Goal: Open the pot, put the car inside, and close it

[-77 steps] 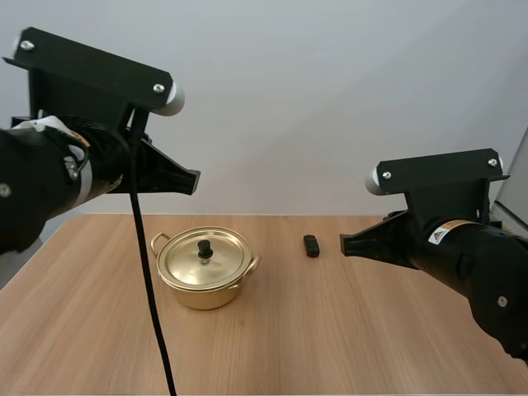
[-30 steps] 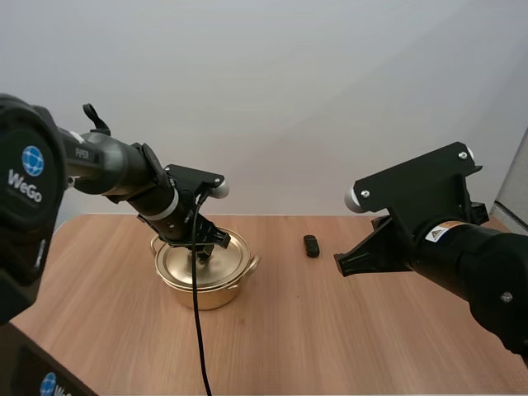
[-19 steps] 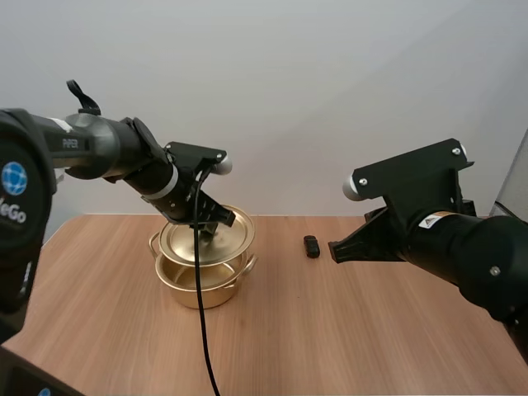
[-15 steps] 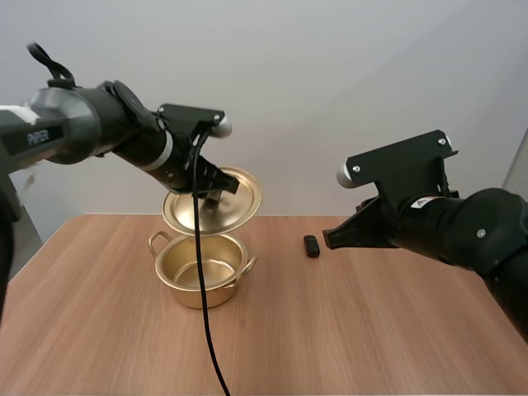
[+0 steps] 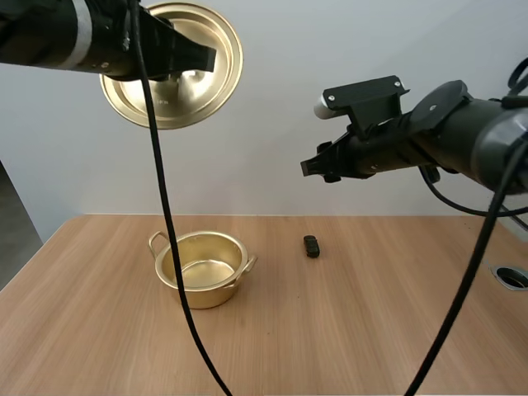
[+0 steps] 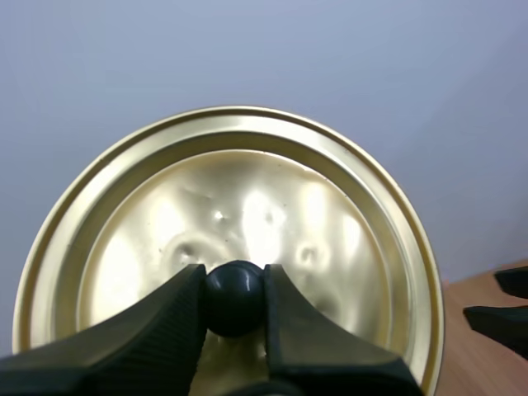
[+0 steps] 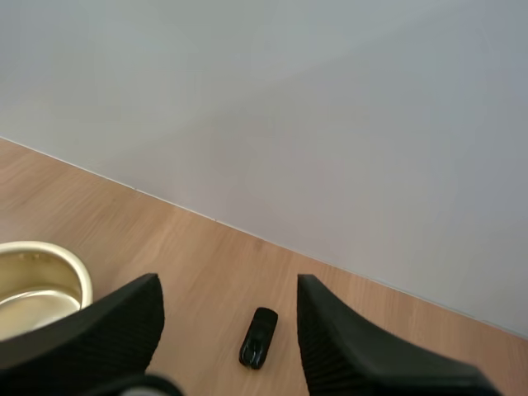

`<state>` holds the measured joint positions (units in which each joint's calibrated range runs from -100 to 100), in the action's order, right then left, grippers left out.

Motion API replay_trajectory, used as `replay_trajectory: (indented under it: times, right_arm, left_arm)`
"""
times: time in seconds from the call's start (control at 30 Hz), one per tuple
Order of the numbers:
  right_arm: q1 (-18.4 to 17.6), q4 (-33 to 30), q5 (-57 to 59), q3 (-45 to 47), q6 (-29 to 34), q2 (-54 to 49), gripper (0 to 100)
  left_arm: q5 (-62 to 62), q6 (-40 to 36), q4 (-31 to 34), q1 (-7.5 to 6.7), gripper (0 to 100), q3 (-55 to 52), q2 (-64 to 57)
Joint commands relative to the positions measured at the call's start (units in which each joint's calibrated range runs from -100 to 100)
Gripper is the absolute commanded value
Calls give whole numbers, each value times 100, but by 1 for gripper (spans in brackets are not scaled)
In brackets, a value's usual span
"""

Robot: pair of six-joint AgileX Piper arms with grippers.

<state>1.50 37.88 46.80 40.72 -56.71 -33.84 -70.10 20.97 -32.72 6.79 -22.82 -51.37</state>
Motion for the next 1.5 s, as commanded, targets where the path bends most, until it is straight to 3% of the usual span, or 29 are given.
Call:
replay_trajectory:
  times: [0.0, 0.33, 0.77, 1.0, 1.27, 1.37, 1.43, 1.47]
  right_arm:
    - [-33, -3, -87, -233, 5, 3006, 82]
    - [-74, -155, -626, -649, 5, 3821, 82]
    - [-84, -113, -918, -809, -188, 4338, 82]
    - [-100, 629, -1172, -836, -801, 4370, 81]
    - [-176, 776, -1457, -852, -972, 4775, 80]
    - [-178, 789, -1618, -852, -972, 4882, 67]
    - [-178, 776, -1703, -852, -972, 4920, 45]
    - [-178, 776, -1706, -852, -961, 4931, 26]
  left_arm:
    - [-100, -3, -75, 60, 0, -7, -62]
    - [-269, -3, -356, 280, 0, -7, -62]
    - [-346, -3, -369, 276, 0, -7, -62]
    - [-468, -3, -369, 276, 0, -7, -62]
    - [-542, -3, -369, 276, 0, -7, -62]
    - [-602, -3, -369, 276, 0, -7, -62]
    - [-623, -3, -369, 276, 0, -7, -62]
    - [-641, -3, -369, 276, 0, -7, -62]
